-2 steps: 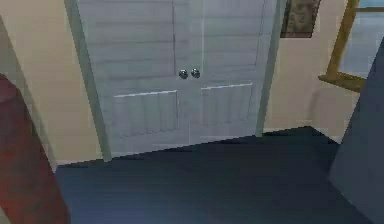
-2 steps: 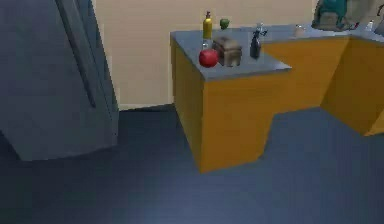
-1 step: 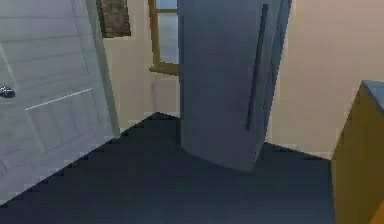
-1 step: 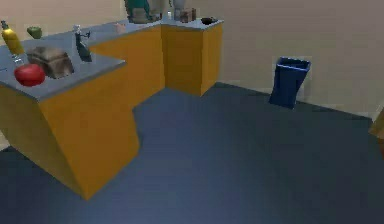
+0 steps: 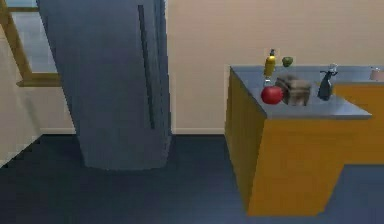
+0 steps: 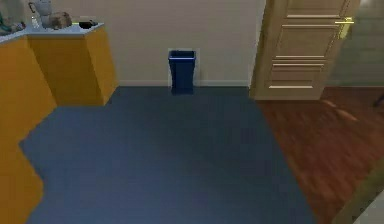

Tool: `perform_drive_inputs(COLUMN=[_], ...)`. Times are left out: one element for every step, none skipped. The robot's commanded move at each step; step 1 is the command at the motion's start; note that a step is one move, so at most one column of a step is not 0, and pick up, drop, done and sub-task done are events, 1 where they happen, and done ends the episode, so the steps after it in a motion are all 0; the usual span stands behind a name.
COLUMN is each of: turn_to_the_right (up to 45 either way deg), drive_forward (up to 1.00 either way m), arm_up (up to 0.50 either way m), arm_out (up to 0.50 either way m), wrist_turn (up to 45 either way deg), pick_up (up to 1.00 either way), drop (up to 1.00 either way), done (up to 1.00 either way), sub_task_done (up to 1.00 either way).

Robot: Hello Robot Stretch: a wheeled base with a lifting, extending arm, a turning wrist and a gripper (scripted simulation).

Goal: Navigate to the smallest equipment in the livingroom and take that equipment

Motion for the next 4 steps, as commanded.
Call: perform_drive_inputs(turn_to_the_right=[0.0, 45.0, 39.0, 0.0], drive_forward=[0.15, 0.0, 0.0, 0.55], arm_up=[0.0, 0.0, 0.0, 0.0], arm_out=[0.0, 0.0, 0.0, 0.0], wrist_turn=[0.0, 0.0, 0.0, 0.0], pick_up=[0.0, 0.0, 0.0, 0.0], drop=[0.0, 0.0, 0.0, 0.0], done=[0.0, 0.0, 0.0, 0.0], sub_task_done=[0.0, 0.0, 0.0, 0.0])
